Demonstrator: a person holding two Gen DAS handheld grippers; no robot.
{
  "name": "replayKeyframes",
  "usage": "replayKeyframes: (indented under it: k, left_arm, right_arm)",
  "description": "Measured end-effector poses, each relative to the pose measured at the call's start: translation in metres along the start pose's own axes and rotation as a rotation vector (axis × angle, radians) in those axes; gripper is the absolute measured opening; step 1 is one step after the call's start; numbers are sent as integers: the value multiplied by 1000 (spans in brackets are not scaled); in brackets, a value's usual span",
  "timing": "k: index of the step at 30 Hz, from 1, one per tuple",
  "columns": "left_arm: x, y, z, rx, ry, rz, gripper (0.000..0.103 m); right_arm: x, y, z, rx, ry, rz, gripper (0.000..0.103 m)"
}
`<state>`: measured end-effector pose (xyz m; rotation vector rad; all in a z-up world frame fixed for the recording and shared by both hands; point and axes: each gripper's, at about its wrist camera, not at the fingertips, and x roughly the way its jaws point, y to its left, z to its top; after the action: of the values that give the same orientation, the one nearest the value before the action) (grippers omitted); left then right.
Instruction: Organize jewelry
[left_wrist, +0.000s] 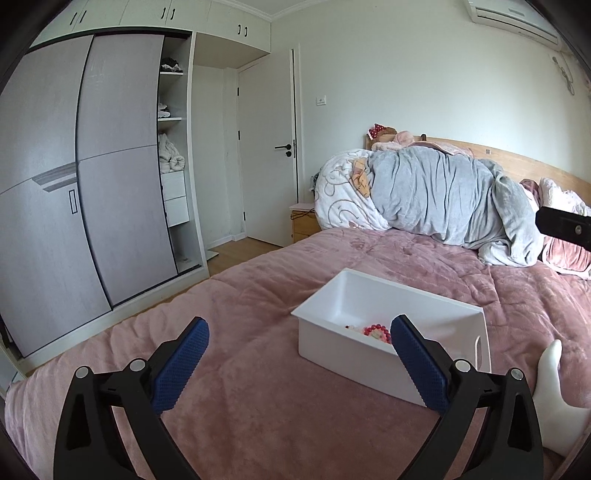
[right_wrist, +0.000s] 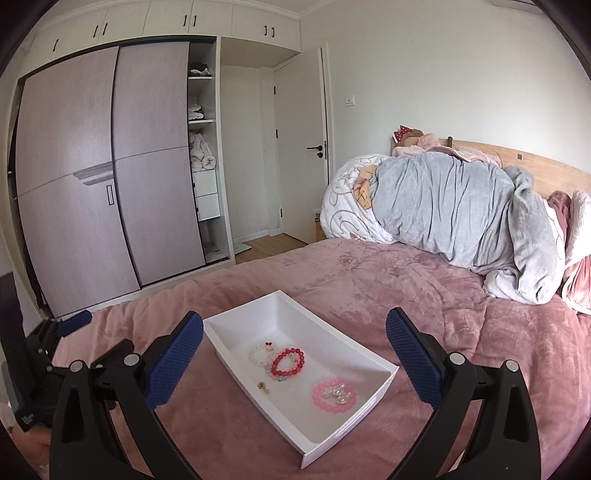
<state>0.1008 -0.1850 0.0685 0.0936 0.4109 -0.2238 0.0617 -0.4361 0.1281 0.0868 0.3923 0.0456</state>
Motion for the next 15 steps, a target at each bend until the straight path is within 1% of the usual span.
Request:
replayKeyframes:
  k: [3, 6, 8, 10, 12, 15]
  left_arm:
    - [4, -10, -14, -5, 3, 6, 99]
    - [6, -22, -26, 9, -23, 28, 99]
    - [8, -31, -33, 26, -45, 41, 99]
    - [11, -39, -41, 46, -50, 46, 99]
    - [16, -46, -50, 55, -42, 57, 99]
    - [23, -52, -64, 49, -25, 68, 99]
  right_arm:
    - [-7, -7, -16, 16, -20, -48, 98]
    - [-8, -17, -43, 17, -13, -101, 98]
    - [-2, -21, -63, -5, -8, -116, 98]
    - [7, -23, -82, -42, 10, -138, 98]
    - [16, -25, -97, -65, 23, -149, 98]
    - [25, -30, -116, -55, 28, -127, 98]
